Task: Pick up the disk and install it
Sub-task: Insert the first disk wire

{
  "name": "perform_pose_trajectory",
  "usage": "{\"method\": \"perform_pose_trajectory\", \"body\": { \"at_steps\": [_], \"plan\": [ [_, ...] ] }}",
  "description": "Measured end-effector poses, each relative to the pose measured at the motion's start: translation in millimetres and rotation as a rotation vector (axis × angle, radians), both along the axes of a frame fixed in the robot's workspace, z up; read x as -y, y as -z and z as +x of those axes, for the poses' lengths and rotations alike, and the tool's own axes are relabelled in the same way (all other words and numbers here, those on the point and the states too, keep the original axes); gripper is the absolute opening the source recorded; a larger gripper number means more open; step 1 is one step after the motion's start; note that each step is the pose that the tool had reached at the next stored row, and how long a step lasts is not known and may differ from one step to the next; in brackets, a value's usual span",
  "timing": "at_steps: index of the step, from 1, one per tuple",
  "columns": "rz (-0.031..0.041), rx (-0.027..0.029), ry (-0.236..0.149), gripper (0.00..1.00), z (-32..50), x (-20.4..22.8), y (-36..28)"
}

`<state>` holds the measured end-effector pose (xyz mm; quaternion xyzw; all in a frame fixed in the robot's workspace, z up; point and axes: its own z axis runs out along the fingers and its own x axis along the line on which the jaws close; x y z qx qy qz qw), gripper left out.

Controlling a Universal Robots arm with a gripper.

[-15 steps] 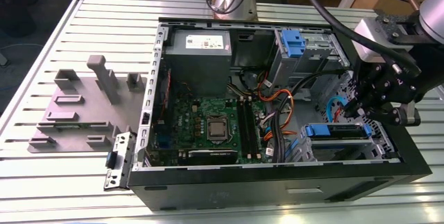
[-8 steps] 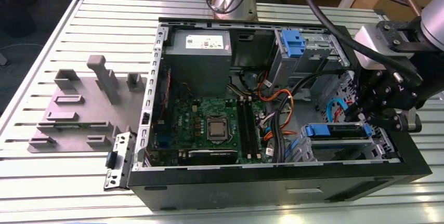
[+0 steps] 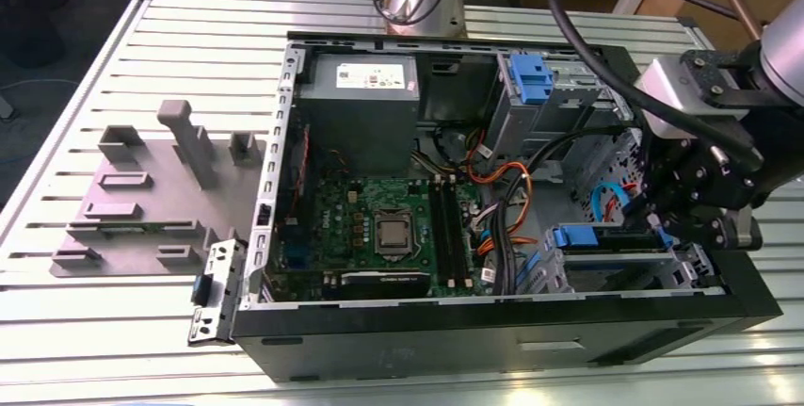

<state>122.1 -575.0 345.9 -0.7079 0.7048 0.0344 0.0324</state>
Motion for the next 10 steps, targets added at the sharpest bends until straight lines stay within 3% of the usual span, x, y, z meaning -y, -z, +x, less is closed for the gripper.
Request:
{"method": "perform_pose_trajectory", "body": {
  "at_steps": [6,10],
  "plan": [
    [0.0039,0.0006,0.000,0.16,-5.0,1.1,2.3],
    [0.0092,0.0090,-0.009,0.16,-6.8,1.1,3.6]
  ]
}}
